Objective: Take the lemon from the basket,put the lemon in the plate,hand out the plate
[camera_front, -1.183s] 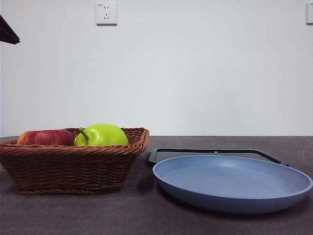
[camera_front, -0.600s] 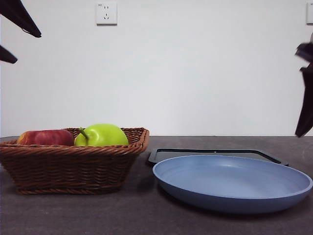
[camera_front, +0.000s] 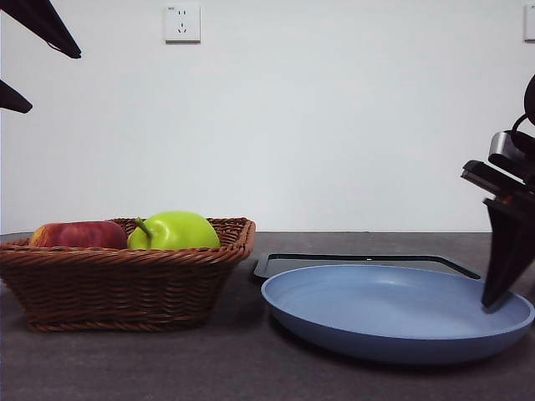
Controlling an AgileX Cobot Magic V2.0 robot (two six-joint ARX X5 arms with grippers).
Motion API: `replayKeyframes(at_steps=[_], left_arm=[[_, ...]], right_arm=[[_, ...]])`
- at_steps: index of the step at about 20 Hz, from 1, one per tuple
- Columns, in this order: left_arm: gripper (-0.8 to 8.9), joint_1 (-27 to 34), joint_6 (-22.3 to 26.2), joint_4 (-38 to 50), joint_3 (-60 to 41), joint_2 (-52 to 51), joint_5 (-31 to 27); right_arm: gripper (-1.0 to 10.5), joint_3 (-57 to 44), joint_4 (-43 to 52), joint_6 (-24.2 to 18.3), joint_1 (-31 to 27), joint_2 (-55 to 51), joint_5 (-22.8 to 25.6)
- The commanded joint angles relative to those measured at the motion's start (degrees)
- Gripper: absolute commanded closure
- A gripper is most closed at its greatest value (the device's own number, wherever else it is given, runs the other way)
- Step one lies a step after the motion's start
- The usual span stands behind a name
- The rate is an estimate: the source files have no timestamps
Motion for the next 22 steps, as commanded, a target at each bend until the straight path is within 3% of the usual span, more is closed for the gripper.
replayKeyframes(at_steps=[1, 7, 13, 17, 22], left_arm=[[3.96, -0.2, 0.6, 0.3, 0.8, 0.3, 0.0], [3.96, -0.2, 0.2, 0.9, 0.8, 0.3, 0.1], [3.96, -3.6, -10.5, 5.1, 1.4, 1.8, -1.0], [3.96, -9.3, -10.8, 4.5, 7.0, 9.4, -11.6], [3.96, -14.4, -10.8, -2.9, 19.1, 25.8, -21.5]], right_arm=[[9.2, 0.7, 0.5, 0.4, 0.3, 0.8, 0.0], [9.4, 0.7, -0.6, 0.5, 0.3, -0.6, -0.1], [9.4, 0.7, -10.1, 0.0, 0.3, -11.6, -0.1], [9.4, 0.7, -13.9, -0.3, 0.3, -20.8, 0.1], [9.4, 0.7, -14.0, -0.3, 0.3, -28.6, 0.2]])
